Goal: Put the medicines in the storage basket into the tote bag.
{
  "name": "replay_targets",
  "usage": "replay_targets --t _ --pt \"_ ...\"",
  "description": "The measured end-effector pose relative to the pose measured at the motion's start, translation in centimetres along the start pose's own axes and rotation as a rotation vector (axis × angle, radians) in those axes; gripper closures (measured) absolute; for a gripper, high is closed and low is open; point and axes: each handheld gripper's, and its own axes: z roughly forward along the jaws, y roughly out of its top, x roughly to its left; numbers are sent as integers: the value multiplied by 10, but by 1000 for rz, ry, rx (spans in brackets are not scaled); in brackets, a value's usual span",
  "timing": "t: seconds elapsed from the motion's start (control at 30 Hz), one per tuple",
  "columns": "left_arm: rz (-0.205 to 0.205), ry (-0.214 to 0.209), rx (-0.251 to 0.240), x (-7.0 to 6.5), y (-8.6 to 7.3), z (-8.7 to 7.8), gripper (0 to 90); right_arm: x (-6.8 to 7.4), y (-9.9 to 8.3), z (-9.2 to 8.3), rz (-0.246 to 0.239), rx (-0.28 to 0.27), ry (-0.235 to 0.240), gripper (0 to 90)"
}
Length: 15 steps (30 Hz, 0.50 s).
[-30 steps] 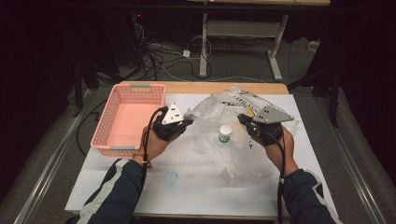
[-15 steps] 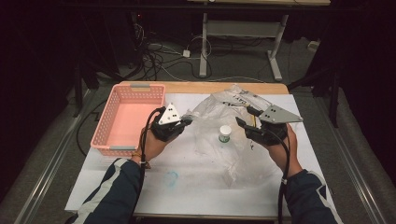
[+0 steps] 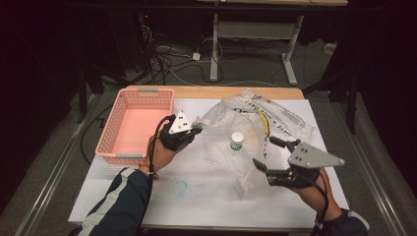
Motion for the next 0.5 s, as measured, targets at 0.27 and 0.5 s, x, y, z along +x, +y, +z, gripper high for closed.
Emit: replay_targets --t 0.27,0.5 --pt "28 16 1 -1 3 1 837 32 -52 9 -65 192 91 160" --pt "28 22 13 0 1 0 837 34 -74 26 -145 297 38 296"
